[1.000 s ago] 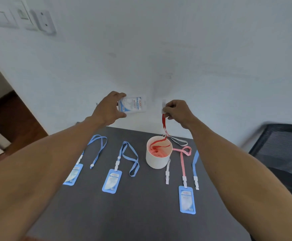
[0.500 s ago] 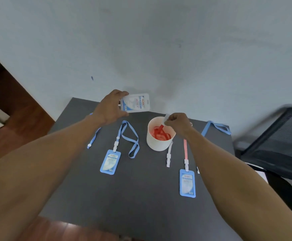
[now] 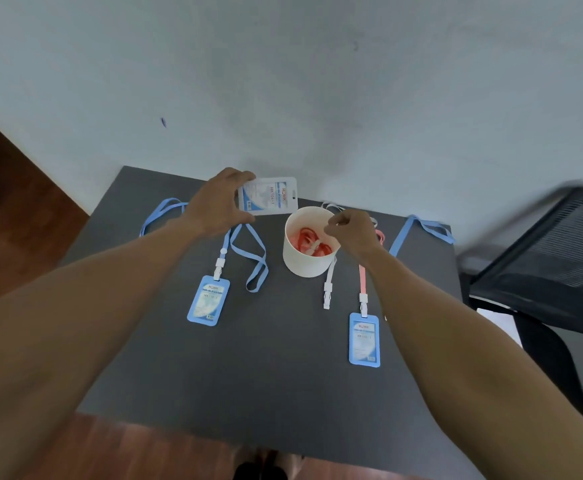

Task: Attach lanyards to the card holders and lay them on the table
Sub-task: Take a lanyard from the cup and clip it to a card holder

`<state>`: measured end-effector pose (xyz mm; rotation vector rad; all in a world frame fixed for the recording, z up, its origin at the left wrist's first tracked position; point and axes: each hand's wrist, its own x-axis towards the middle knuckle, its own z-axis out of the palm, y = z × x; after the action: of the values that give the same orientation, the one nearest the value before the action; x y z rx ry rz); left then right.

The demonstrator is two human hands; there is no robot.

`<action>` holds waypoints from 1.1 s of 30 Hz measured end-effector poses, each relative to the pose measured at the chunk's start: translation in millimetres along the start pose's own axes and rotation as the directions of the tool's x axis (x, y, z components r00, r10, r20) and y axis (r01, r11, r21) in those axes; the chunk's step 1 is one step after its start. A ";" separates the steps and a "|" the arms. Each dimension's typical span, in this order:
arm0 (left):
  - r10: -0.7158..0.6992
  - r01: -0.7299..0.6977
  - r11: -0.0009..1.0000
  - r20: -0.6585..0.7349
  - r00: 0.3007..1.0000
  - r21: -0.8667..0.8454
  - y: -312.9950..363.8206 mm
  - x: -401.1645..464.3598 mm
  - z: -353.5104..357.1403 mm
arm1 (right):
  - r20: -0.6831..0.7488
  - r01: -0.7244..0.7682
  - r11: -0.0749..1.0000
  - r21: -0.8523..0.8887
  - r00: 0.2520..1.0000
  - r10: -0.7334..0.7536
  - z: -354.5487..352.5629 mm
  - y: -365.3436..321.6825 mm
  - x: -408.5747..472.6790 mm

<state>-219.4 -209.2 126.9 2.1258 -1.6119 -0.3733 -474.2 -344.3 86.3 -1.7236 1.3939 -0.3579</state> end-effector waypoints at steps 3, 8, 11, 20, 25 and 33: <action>0.000 0.000 1.000 0.008 1.000 -0.003 3.6 -2.1 2.4 | -0.028 0.038 0.999 0.031 0.999 -0.037 -7.6 1.0 -11.5; 0.014 -0.014 1.000 0.021 1.000 -0.011 12.4 -7.7 8.0 | 0.088 0.076 0.997 0.025 0.993 -0.078 -16.8 10.4 -31.5; 0.022 -0.022 0.999 0.030 0.999 -0.027 18.4 -12.2 13.1 | 0.144 0.088 0.996 0.033 0.985 -0.091 -15.0 21.3 -36.9; 0.028 -0.025 0.999 0.061 0.998 -0.045 28.6 -30.5 29.1 | 0.344 0.126 0.965 -0.229 0.938 -0.040 7.8 70.3 -40.1; 0.002 0.000 0.999 0.049 0.999 -0.045 29.5 -36.4 35.7 | 0.438 0.272 0.846 -0.459 0.898 -0.051 21.4 97.9 -36.4; 0.009 -0.004 0.999 0.079 0.997 -0.054 27.9 -37.4 50.8 | 0.502 0.360 0.761 -0.540 0.863 -0.053 35.8 121.0 -28.6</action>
<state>-277.0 -188.9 95.0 2.0894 -1.6333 -0.4987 -537.9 -302.6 -18.4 -2.3220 1.0025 0.4439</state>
